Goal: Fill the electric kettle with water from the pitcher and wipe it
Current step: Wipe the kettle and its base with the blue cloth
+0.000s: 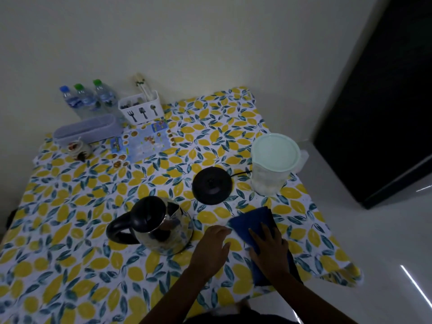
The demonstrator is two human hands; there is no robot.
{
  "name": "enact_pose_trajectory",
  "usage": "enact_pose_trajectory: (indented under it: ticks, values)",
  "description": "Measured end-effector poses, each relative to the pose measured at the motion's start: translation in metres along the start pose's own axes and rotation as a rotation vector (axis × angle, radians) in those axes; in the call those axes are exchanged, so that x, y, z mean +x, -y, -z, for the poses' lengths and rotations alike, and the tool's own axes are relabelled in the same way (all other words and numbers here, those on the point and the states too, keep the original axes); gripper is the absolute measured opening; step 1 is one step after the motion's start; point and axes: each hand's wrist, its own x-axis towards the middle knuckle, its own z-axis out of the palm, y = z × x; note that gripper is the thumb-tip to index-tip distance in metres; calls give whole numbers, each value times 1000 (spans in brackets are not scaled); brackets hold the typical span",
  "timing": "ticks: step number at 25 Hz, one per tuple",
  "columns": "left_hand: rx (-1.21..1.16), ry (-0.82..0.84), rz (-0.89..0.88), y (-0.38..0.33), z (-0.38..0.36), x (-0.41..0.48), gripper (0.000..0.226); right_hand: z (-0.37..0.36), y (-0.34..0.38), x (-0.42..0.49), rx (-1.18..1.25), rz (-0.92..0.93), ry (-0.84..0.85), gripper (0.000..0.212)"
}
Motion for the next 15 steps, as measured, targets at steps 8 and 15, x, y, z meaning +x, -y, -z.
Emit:
enact_pose_trajectory:
  ticks: [8, 15]
  values:
    - [-34, -162, 20, 7, 18, -12, 43, 8, -3, 22, 266, -4, -176, 42]
    - [-5, -557, -11, 32, 95, -34, 39, 76, 82, 28, 774, 218, -296, 45]
